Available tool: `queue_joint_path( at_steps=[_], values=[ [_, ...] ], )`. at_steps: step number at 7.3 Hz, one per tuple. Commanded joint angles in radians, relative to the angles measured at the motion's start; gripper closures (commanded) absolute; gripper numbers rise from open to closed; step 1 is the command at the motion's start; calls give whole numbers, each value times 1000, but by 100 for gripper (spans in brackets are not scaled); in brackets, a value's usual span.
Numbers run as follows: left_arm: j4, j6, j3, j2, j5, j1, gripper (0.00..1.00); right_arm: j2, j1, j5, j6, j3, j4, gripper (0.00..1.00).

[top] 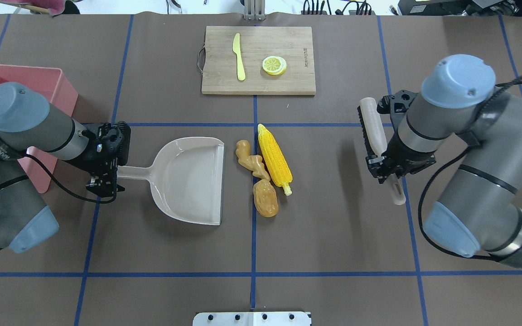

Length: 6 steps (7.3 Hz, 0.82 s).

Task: Sweep and dump trash into bin
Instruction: 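Lift the brush with the right gripper and move it beside the corn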

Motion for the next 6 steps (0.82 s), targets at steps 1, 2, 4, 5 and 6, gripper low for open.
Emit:
queue_joint_path(
  at_steps=[1,2,4,5,6],
  values=[
    [-22,-3,-4,9,-11,-6,7,123,-77,-79,-3,-43,-93,100],
    [-23,-27,-8,12,-27,-10,7,161,-106,-105,34,-49,-95,100],
    [-55,-44,-10,26,-26,-12,7,198,-164,-143,94,-58,-98,100],
    [-56,-45,-10,26,-26,-12,7,203,-213,-176,127,-98,-92,100],
    [-56,-46,-10,26,-24,-12,7,227,-230,-174,146,-147,-80,100]
  ],
)
